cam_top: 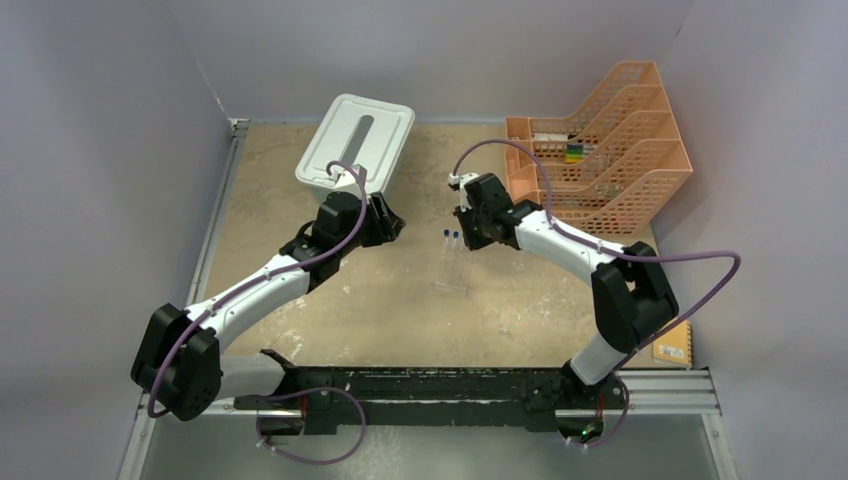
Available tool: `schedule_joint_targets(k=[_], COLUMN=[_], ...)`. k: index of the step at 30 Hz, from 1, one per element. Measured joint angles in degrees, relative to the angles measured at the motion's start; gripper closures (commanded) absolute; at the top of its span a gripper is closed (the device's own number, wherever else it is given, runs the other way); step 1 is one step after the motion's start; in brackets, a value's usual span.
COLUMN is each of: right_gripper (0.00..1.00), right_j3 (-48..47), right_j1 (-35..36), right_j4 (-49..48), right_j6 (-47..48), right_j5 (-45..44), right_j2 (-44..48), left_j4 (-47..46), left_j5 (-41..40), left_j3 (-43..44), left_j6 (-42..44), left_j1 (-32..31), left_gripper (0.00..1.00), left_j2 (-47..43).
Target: Organize the chemistry lab equipment
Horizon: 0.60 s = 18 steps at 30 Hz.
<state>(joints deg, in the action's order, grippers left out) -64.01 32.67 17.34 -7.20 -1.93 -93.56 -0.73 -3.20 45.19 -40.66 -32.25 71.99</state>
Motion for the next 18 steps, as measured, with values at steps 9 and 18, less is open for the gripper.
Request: schedule_joint_targets(k=[9,18], right_gripper=[0.87,0.68], right_j3=[-0.39,1.77], right_j1=[0.00,0.00], right_j4=[-0.11,0.85], right_j6=[0.42,-1.33], right_j5=[0.00,-3.06], right_j2=[-0.55,8.39], left_j4=[0.00,5.46], left_j5=[0.00,-3.67], left_j3=[0.00,0.17], left_j6=[0.76,1.51], left_j1=[0.00,0.00], left_gripper=[0.51,0.41], left_j2=[0.00,-4.52])
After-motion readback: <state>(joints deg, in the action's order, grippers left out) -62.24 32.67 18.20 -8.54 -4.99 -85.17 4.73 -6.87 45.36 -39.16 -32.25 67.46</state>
